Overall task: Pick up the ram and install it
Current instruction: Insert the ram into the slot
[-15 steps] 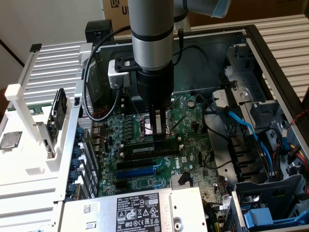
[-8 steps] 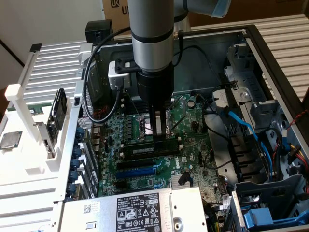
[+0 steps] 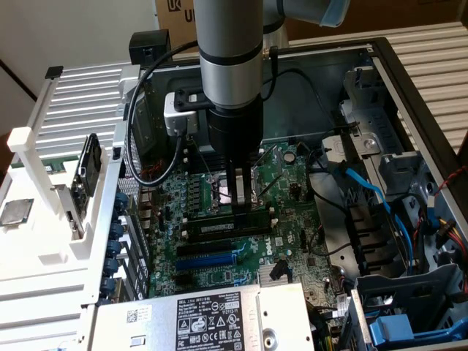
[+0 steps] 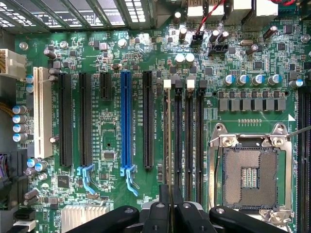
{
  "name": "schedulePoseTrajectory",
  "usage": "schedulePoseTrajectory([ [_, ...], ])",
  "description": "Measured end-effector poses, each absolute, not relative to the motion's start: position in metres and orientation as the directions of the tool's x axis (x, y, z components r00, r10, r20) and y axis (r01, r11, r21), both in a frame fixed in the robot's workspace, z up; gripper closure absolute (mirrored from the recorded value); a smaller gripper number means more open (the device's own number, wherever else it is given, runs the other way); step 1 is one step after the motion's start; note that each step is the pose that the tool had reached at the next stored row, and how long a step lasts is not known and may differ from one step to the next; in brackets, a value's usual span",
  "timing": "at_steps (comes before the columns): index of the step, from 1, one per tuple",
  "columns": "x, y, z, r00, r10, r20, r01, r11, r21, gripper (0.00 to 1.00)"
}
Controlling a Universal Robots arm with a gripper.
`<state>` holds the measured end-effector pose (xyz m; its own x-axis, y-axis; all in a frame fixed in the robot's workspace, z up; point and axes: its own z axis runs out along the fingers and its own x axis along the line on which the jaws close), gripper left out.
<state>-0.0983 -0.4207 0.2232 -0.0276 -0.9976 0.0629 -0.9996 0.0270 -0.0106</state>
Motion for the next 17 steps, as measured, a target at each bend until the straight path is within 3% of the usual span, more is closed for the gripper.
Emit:
schedulePoseTrajectory([
  [4,-0.0983,-0.4207,0.2232,-0.028,-0.998,0.063,-1.000,0.027,-0.011,0.86],
  [5,-0.0983,-0.4207,0.2232,-0.028,-0.998,0.063,-1.000,0.027,-0.011,0.79],
  [17,-0.1015,-0.4207,0.2263,-0.028,-0.998,0.063,-1.000,0.027,-0.011,0.79],
])
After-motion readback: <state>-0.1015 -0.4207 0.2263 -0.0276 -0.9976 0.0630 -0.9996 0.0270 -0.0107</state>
